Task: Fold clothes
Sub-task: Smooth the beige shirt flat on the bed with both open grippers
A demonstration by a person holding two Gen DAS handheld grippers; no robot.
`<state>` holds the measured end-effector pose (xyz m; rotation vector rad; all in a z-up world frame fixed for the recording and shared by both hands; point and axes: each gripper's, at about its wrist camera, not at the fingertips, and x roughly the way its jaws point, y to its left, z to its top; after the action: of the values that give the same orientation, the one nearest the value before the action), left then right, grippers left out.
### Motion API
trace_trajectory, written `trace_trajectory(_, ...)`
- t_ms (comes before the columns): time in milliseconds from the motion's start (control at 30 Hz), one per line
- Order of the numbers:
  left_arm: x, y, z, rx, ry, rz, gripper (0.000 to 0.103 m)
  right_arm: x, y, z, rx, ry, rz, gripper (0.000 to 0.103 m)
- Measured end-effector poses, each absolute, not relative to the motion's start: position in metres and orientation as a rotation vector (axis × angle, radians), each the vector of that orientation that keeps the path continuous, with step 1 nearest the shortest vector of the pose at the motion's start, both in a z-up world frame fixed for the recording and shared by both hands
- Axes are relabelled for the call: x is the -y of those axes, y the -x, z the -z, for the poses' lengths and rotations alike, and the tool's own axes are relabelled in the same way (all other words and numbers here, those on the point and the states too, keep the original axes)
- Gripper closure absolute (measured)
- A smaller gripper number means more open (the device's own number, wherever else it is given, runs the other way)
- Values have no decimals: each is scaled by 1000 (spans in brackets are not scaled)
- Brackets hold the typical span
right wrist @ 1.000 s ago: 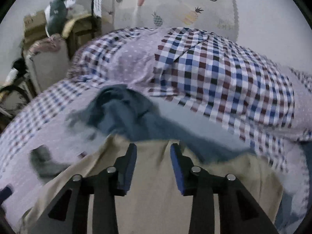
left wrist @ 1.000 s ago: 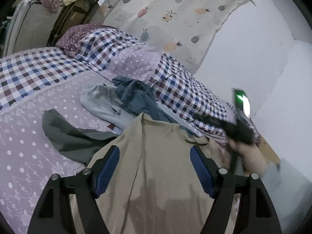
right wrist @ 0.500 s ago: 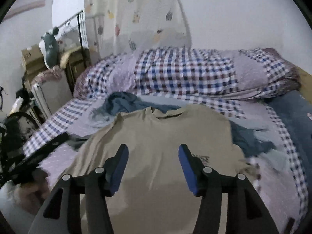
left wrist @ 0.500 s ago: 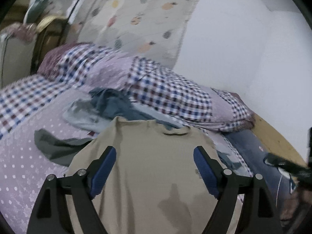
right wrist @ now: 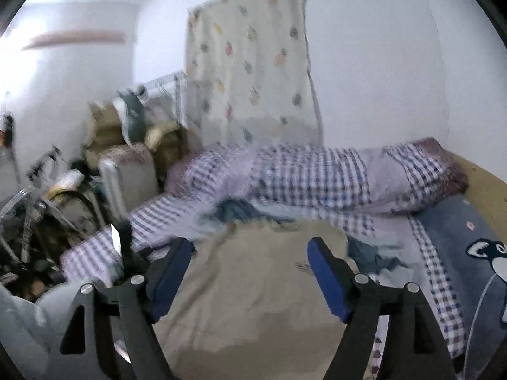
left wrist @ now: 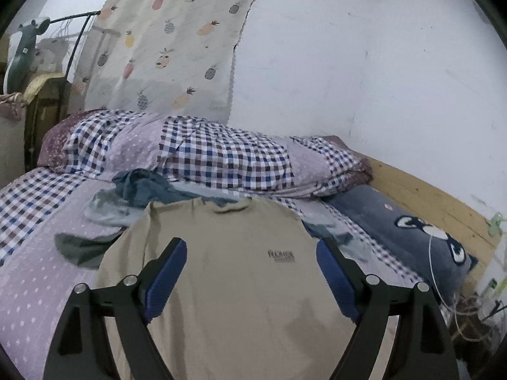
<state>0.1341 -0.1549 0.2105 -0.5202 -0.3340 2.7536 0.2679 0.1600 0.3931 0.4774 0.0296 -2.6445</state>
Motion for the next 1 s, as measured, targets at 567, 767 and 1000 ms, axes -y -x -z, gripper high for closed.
trace_trajectory(567,274,-245,-126,681,717,-2949,15,-208,-318,-318,71,-405,2682,11)
trace_trajectory(767,287,-251,-117,661,764,-3046,15,-213,-270,-229,245,-595,2670,11)
trace_trajectory(1000,274,-258,-105,420,873,-3076,15,-198,-241,-121,357,-756,2592,11)
